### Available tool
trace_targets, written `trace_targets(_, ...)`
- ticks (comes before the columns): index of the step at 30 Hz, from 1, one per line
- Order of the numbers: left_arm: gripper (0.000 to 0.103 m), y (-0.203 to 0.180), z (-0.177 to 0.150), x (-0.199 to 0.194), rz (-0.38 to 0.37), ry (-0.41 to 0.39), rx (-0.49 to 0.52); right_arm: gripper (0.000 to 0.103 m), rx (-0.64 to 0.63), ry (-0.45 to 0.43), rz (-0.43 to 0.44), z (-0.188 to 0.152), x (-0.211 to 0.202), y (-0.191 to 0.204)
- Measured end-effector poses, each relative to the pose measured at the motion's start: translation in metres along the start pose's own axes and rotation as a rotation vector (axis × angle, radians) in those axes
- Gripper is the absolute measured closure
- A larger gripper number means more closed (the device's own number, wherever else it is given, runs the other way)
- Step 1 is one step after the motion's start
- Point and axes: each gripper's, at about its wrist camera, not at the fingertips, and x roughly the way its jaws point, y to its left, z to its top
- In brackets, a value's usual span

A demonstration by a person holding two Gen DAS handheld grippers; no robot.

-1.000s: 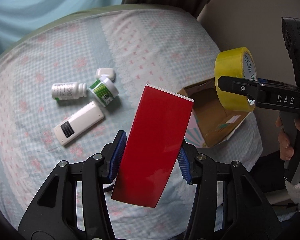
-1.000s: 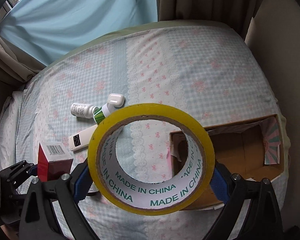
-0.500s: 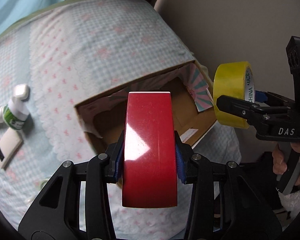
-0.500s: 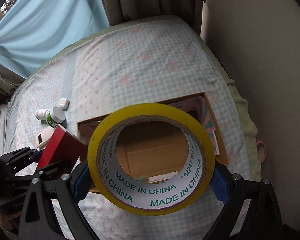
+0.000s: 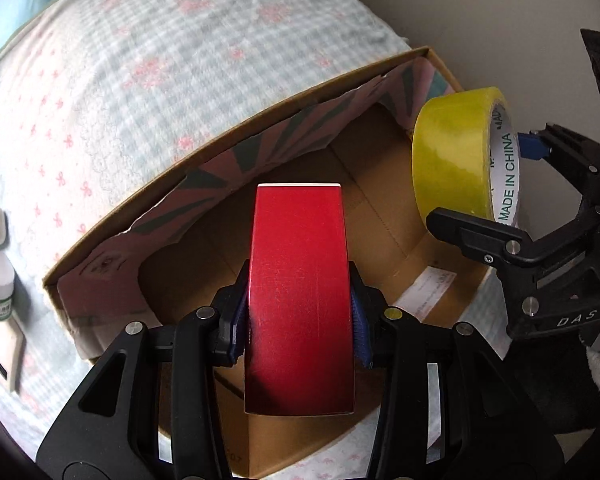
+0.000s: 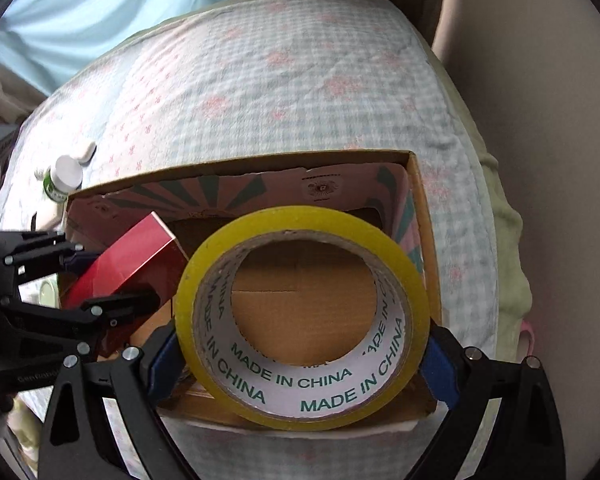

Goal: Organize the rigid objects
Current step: 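Open both tools to drop the red box and tape roll into the box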

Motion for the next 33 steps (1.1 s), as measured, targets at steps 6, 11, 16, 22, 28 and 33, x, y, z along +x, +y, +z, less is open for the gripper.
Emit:
trace_targets(6, 0.065, 0.000, 0.003, 0.013, 0.034, 0.035, 0.033, 0.007, -0.133, 0.027, -0.001, -0.002, 0.023, 0.008)
trace_targets(11, 0.019, -0.006, 0.003, 0.009, 0.146, 0.032, 0.079, 0.000, -0.175, 0.019, -0.013, -0.007, 0.026, 0.008)
trace_targets(16, 0.000, 0.009, -0.008, -0.014, 0.128, -0.016, 0.019, 0.000, -0.222, -0.013, -0.034, -0.014, 0.012, 0.003)
trace_targets(22, 0.000, 0.011, -0.030, -0.037, 0.161, -0.039, -0.005, 0.000, -0.122, -0.019, -0.047, -0.015, -0.003, -0.004)
trace_targets(28, 0.000, 0.007, -0.050, -0.068, 0.172, -0.069, -0.041, 0.000, -0.019, -0.039, -0.019, -0.016, -0.025, -0.003)
trace_targets(33, 0.000, 0.003, -0.068, -0.101, 0.190, -0.110, -0.066, 0.000, -0.013, -0.064, -0.025, -0.027, -0.049, 0.010)
